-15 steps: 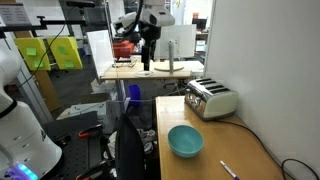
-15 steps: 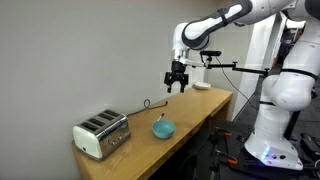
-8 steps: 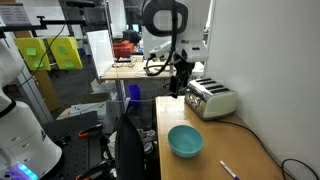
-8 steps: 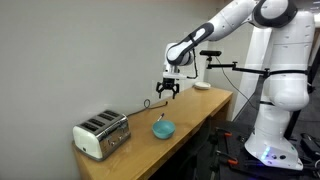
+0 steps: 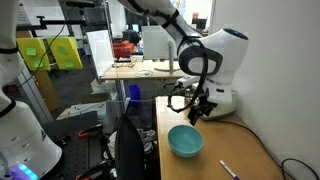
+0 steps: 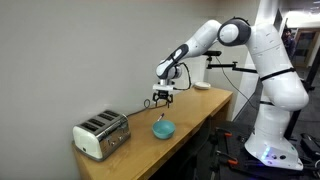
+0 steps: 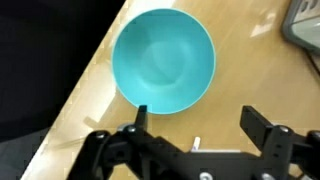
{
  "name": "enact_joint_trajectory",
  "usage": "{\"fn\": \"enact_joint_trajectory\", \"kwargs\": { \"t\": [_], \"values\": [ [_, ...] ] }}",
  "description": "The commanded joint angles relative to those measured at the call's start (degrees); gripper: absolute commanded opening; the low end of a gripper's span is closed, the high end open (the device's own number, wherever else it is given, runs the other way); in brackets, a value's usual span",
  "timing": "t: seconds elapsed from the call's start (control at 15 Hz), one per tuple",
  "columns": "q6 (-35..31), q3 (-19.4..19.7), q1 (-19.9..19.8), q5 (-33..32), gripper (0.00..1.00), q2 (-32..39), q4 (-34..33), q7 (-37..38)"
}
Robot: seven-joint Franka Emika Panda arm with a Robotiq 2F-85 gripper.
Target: Put the blue pen inside the blue bowl
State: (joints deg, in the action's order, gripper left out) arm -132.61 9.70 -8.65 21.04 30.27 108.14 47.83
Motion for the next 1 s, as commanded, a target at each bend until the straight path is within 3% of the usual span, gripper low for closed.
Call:
{"fn": "enact_joint_trajectory", "kwargs": {
  "t": [0.0,0.2,0.27,0.33,0.73,0.93],
  "values": [
    [2.3,0.3,-1.3,3.2,1.0,7.8,-10.0,1.3],
    [4.0,0.3,-2.9,3.6,1.0,12.6,-16.3,0.2],
    [5.4,0.6,-2.6,2.3,1.0,12.4,-16.5,-0.1],
    [1.8,0.8,-2.3,2.9,1.0,11.9,-14.3,-0.4],
    [3.7,0.8,-2.4,2.9,1.0,12.6,-16.1,-0.4],
    [0.5,1.6,-3.4,4.8,1.0,15.1,-18.0,2.5]
  ]
}}
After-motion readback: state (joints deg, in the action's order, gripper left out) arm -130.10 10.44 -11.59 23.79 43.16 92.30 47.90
